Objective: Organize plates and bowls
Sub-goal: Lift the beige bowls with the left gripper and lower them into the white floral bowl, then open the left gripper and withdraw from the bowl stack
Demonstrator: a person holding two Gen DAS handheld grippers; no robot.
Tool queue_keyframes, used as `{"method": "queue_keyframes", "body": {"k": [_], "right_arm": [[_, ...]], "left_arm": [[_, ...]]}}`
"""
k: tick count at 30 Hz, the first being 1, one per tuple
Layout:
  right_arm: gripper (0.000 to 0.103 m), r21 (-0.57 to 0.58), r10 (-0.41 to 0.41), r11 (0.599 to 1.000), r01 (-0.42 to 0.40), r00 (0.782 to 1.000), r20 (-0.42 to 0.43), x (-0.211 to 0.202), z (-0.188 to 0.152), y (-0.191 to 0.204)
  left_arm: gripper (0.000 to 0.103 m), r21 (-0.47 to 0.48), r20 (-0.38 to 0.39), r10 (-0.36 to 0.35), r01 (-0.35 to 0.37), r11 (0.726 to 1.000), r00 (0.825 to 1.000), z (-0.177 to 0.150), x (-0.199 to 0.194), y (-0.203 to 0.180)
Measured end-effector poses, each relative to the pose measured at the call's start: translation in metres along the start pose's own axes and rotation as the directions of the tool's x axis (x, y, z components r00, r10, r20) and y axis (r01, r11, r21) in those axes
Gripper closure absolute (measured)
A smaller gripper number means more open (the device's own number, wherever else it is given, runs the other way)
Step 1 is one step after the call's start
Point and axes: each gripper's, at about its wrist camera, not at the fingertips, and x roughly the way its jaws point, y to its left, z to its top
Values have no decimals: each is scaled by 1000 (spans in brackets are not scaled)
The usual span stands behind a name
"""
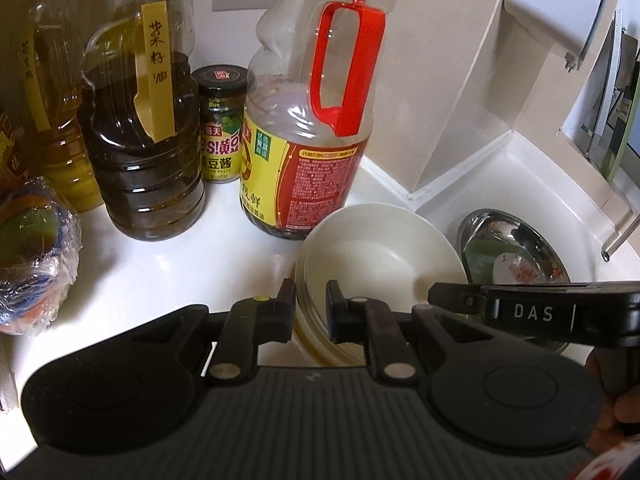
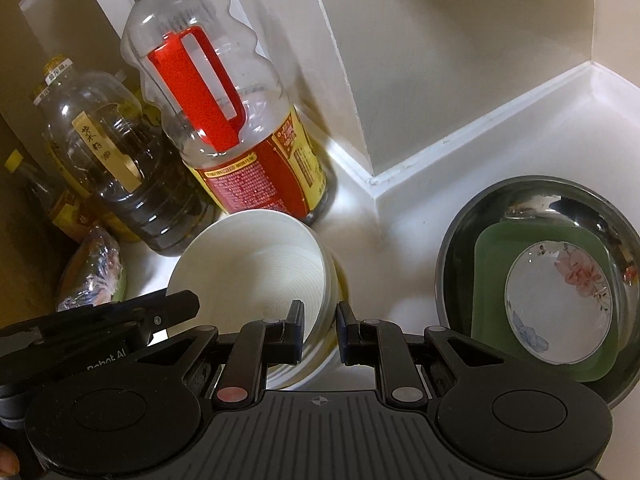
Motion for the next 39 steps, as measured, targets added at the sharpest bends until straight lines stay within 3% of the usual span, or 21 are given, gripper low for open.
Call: {"method": "queue_keyframes", "body": {"k": [8,14,19,23,25,31,39], "right_arm": [[86,9,-12,1000,12,1000,1,6,1,-2],[86,-6,-40,999,40,998,43,-1,1,-4],[86,10,-17,1000,16,996,88,-15,-2,-9],[85,6,-14,1000,13,990,141,-34,-9,-8],[83,7,-7,1000,6,986,169,-46,-17,-8],[61,28,22,999,-29,973,229,-84,-57,-3],[56,75,-19,997,-1,964,267,-123,-121,7]], "left_arm": [[89,-20,-26,-20,19,1000,999,0,5,3],[89,12,1,-7,7,1000,1000,2,-2,-1],[89,17,26,-15,15,1000,1000,3,-16,-1],[83,39,67,-23,20,999,997,-1,-39,-2],[81,56,83,-19,14,998,996,-6,-52,-1],[77,104,101,-7,-4,995,995,-36,-92,8],[76,123,66,-49,41,992,997,-83,-135,22]]}}
